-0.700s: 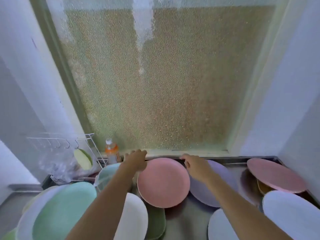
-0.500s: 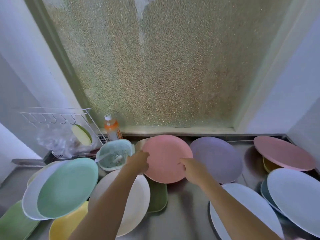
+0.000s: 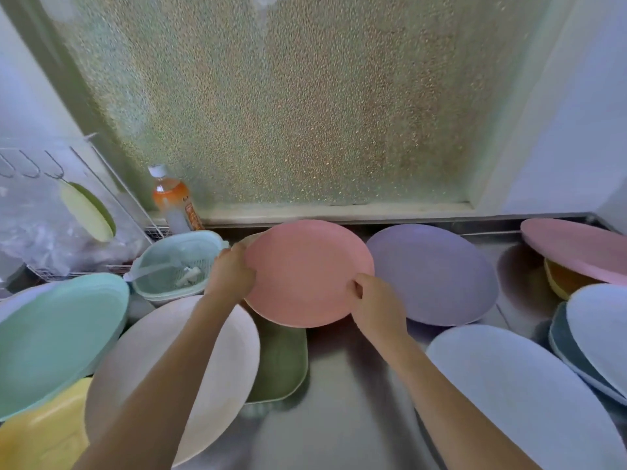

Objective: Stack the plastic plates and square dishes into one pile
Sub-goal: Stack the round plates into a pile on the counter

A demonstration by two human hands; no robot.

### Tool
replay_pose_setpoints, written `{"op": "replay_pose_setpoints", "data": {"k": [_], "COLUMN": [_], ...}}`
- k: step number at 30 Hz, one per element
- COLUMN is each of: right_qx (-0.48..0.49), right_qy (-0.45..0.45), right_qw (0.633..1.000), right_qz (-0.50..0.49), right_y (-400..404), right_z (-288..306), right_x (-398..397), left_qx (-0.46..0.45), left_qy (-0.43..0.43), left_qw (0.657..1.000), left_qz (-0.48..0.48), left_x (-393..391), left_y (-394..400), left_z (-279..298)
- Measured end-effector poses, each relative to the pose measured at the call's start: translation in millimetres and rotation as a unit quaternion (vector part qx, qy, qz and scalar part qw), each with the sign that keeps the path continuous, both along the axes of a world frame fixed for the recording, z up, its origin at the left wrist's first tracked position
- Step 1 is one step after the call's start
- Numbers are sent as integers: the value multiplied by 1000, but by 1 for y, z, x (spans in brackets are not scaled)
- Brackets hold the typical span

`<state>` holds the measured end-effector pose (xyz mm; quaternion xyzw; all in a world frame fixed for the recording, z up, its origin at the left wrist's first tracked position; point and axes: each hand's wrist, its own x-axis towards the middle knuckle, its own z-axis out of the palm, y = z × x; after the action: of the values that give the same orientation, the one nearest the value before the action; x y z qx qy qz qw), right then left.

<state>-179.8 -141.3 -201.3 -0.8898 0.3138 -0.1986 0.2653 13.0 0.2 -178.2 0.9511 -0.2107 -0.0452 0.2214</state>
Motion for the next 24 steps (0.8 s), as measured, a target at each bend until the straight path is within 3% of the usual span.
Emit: {"op": "replay_pose_setpoints", "data": {"k": [3, 7, 11, 14, 20, 22, 24], "right_qx": [4, -8, 85, 102, 99, 106, 121], "right_qy": [-67, -114, -128, -142, -228, -244, -234], "right_qw": [998, 993, 987, 982, 958, 953, 954], "right_qz": [-9, -31, -40, -65, -141, -148, -145], "right_y": [-3, -4, 11, 28, 42, 43, 46], "right_z": [-11, -18, -9, 0, 16, 13, 5], "right_x": [2, 3, -13, -32, -77, -98, -115], "left_qx": [-20, -59, -93, -67, -284, -317, -349], "left_qy": [-51, -57, 41, 17, -26, 9, 131], "left_qw": [998, 996, 992, 990, 956, 947, 927], "left_qz": [-5, -28, -76, -120, -63, -47, -53], "left_x": [11, 13, -7, -31, -86, -108, -134], "left_y": [2, 11, 21, 25, 34, 41, 45], "left_z": [-7, -9, -1, 5, 32, 35, 31]}}
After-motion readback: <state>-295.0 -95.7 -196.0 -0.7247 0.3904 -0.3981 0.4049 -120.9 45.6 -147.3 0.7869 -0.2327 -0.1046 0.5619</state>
